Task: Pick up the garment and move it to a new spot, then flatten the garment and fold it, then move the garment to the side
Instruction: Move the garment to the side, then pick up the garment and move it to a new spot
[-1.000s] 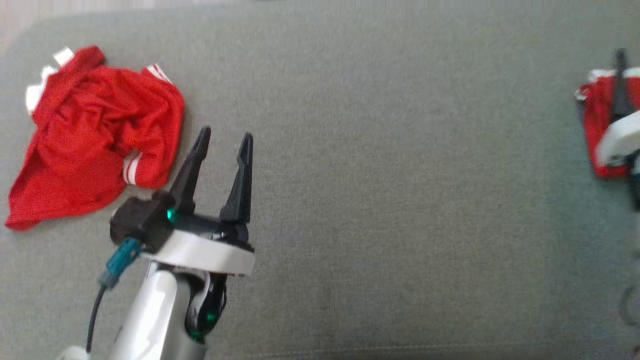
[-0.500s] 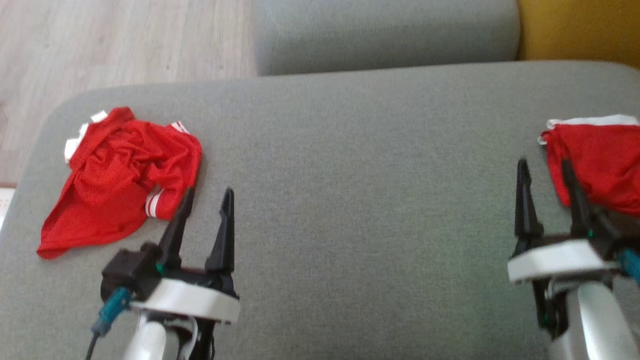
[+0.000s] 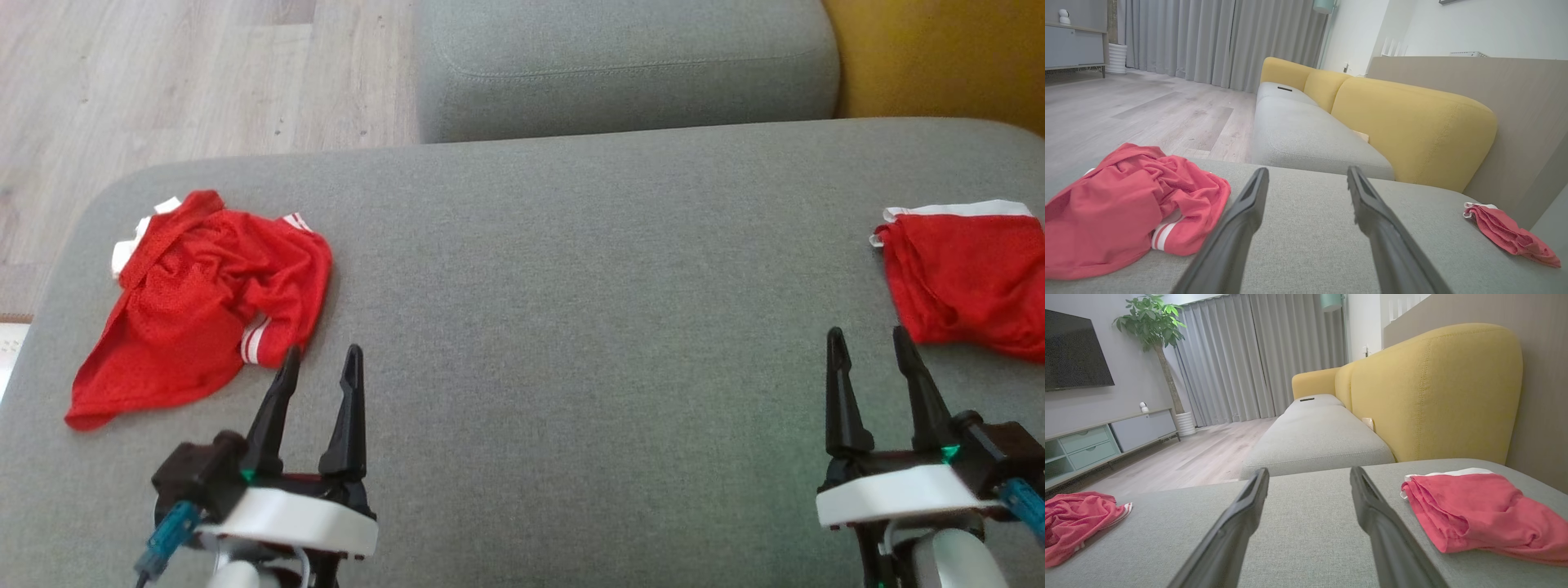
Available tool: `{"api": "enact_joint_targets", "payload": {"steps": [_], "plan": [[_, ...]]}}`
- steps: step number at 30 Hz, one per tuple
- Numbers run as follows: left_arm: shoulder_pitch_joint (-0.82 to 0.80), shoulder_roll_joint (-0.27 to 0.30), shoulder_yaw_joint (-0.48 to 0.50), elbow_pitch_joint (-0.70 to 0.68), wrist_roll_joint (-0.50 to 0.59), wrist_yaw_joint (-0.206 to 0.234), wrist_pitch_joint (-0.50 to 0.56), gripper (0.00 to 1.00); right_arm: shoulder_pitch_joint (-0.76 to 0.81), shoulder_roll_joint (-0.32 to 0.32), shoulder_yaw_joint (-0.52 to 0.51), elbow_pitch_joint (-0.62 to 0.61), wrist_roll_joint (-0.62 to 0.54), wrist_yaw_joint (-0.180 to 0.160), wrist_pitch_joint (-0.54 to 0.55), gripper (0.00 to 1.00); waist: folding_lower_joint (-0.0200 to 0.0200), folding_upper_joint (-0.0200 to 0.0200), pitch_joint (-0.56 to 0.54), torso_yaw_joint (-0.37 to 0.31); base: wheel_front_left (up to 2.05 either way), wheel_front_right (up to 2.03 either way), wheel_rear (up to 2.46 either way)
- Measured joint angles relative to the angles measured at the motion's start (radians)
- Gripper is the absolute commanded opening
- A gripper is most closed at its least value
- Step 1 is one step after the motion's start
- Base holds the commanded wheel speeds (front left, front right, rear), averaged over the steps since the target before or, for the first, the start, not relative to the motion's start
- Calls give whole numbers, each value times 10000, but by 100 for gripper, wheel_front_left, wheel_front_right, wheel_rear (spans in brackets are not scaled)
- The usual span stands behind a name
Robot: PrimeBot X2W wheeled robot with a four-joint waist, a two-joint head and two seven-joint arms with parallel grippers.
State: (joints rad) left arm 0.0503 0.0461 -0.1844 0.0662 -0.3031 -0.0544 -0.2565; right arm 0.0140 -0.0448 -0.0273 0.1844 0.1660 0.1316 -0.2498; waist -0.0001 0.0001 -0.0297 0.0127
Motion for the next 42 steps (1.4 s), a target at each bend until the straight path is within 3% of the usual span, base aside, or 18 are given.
{"api": "enact_joint_targets", "payload": {"steps": [42], "plan": [[66,0,-247,-23,136,-40,0,100,-16,0,86,-157,-17,0,-10,100,1,0,117,183,0,0,0]]}}
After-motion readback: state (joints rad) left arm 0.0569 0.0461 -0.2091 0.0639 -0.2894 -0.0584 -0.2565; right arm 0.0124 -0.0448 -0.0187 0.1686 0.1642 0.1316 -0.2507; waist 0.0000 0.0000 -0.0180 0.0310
